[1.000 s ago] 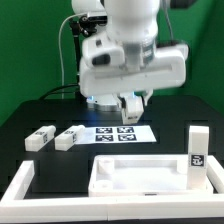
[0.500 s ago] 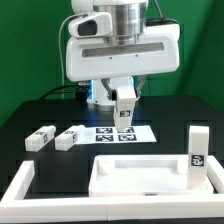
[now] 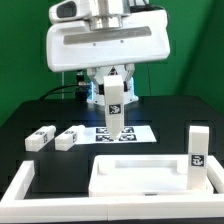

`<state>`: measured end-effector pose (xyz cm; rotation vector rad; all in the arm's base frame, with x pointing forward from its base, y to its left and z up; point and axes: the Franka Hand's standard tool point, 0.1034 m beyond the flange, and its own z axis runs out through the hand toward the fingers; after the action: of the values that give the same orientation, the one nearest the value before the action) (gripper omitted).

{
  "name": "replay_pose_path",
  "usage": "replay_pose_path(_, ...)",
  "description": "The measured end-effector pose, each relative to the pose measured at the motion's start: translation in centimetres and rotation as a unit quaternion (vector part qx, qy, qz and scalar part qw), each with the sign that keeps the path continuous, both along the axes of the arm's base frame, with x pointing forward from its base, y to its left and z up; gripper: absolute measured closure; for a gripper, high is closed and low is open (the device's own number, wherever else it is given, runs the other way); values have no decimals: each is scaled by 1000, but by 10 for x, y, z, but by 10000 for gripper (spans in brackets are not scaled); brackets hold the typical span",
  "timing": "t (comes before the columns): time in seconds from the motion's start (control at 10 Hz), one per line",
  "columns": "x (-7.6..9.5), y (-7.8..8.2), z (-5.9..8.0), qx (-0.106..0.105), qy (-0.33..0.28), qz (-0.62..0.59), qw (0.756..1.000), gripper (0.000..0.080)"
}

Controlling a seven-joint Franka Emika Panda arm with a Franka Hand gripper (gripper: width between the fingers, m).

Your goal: Assemble desk

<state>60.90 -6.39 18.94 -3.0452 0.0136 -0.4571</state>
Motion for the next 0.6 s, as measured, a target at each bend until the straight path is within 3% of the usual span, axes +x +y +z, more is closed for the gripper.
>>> replay_pose_path(0.4, -7, -31, -1, -89, -125, -3, 988, 509)
replay_pose_path(0.5, -15, -40, -8, -104, -131, -4, 986, 509)
replay_pose_path(0.6, -16, -41, -16, -102, -125, -6, 987, 509)
